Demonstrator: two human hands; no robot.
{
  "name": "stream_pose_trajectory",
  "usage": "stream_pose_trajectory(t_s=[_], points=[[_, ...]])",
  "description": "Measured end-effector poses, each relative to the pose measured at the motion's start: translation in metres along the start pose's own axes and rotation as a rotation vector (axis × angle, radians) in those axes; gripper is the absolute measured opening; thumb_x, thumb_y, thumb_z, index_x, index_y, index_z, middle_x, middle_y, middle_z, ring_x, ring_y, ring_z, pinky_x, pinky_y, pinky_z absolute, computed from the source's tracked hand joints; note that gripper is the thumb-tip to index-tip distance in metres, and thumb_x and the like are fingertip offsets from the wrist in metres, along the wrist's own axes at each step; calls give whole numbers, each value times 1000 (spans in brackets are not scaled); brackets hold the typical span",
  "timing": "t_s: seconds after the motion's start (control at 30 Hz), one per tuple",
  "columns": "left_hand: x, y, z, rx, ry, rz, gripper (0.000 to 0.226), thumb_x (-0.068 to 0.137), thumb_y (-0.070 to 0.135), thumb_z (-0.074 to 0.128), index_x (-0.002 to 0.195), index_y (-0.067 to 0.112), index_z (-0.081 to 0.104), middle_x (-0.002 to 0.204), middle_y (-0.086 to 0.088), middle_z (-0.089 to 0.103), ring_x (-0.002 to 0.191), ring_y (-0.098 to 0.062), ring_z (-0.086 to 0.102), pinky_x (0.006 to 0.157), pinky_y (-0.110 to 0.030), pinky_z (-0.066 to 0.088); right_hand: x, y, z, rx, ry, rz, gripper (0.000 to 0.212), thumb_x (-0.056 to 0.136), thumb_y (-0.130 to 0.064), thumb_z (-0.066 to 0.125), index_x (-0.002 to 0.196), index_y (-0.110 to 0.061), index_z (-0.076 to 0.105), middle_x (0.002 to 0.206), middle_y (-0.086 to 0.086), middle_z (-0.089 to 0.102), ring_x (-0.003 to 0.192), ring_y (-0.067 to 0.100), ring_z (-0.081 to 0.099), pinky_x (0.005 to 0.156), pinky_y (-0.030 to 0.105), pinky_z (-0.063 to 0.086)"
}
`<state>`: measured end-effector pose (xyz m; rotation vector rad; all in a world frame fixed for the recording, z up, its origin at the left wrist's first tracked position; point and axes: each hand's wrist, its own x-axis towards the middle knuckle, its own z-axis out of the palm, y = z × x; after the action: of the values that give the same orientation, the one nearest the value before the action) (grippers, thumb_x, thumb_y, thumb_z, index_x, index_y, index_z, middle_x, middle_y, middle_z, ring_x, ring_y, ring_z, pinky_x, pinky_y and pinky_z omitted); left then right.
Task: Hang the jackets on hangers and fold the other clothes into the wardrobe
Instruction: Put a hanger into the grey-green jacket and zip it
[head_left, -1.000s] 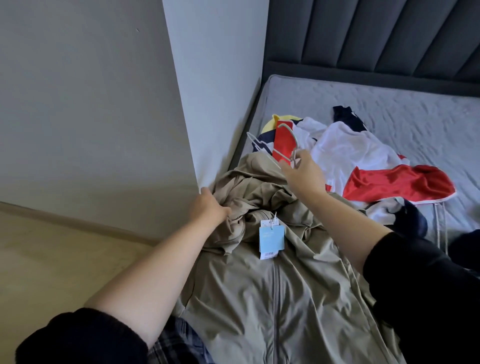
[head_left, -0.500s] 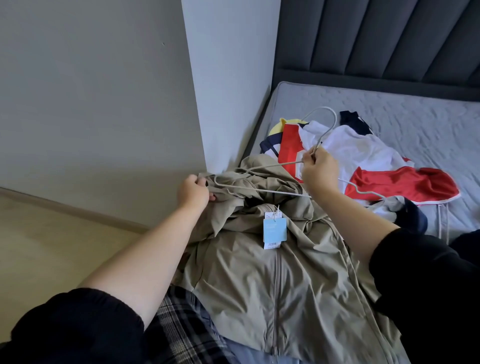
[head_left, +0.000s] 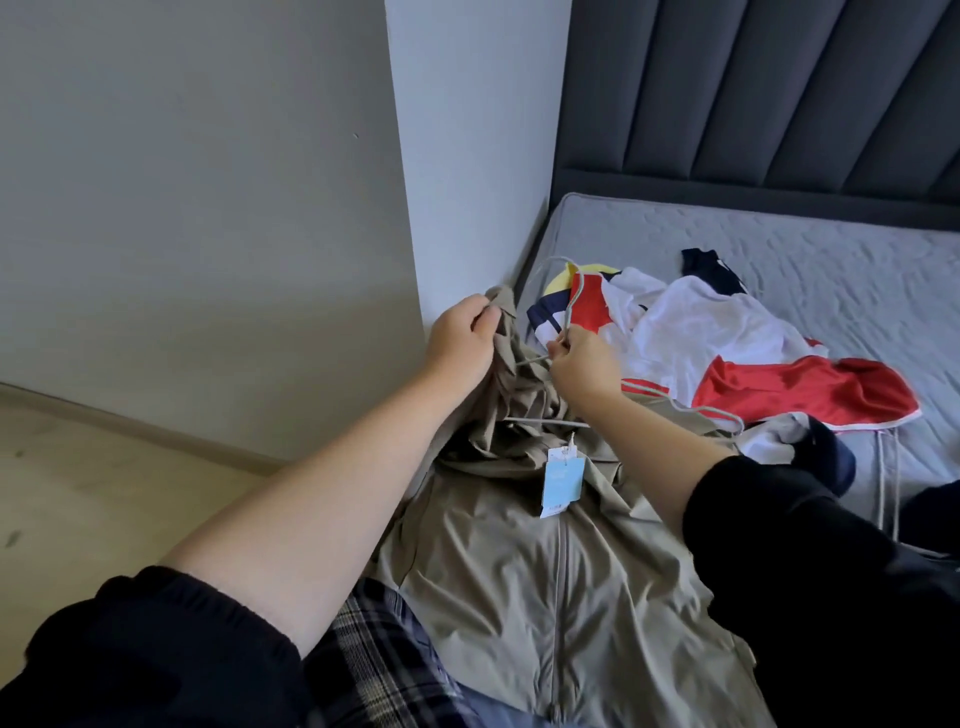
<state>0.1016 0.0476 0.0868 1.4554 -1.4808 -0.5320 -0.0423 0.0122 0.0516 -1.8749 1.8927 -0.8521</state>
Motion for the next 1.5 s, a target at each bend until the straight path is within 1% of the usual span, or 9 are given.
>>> stream_pose_trajectory(t_s=[0.13,0.27,0.47,0.63,0.87,1.13,1.23,1.37,1.5], points=[[-8,10,-8,-107,-243,-11,38,94,9,51,58,11,38,56,2,31,53,-6,32,55,-23,25,4,-9,5,271,10,114,32,97,-17,52,66,-11,45,66,2,50,65,17,47,58,27,36],[-19,-8,-26,243,-515,78,39,87,17,63,55,9,43,64,-1,39,60,-8,39,60,-23,30,8,-14,-5,499,44,124,29,94,-12,55,72,6,58,61,7,51,56,10,39,42,9,31],[-10,-33,-43,656,-32,345,35,86,43,63,107,15,63,116,-2,57,111,-21,48,95,-35,37,14,-23,-17,604,10,95,26,94,-12,55,68,-8,58,66,4,51,61,14,44,48,11,35],[-4,-22,-39,567,-231,97,43,98,46,41,129,19,51,108,-5,63,102,-27,57,90,-40,45,13,-30,-19,479,-7,-24,24,91,-12,57,92,12,63,87,29,62,72,28,54,54,18,35],[-6,-25,-27,460,-202,11,26,93,30,55,76,12,61,72,-2,57,75,-25,54,60,-31,35,2,-46,-26,471,-77,-192,10,86,-9,66,80,-2,68,71,-9,62,61,-6,55,62,14,41],[-12,-41,-39,396,100,-74,43,93,21,54,58,14,30,53,0,37,59,-27,38,50,-32,23,-2,26,-15,155,252,76,33,85,-11,43,55,-14,29,54,1,29,50,16,23,50,29,20],[-16,-39,-44,343,116,-11,46,93,18,54,57,16,25,51,-1,31,56,-25,30,49,-32,20,3,66,1,164,122,364,7,72,-18,49,70,-11,48,72,8,47,64,30,46,52,27,35],[-19,-38,-44,336,96,18,46,93,17,54,58,17,24,50,0,30,55,-24,28,51,-34,19,2,89,22,375,-206,615,50,80,-37,69,114,-3,54,111,13,57,106,31,57,82,34,46],[-19,-42,-45,315,90,31,46,92,15,54,58,17,24,50,1,29,58,-26,29,54,-34,21,2,98,36,368,-378,648,66,68,-43,81,110,3,60,101,12,65,92,28,65,81,39,56]])
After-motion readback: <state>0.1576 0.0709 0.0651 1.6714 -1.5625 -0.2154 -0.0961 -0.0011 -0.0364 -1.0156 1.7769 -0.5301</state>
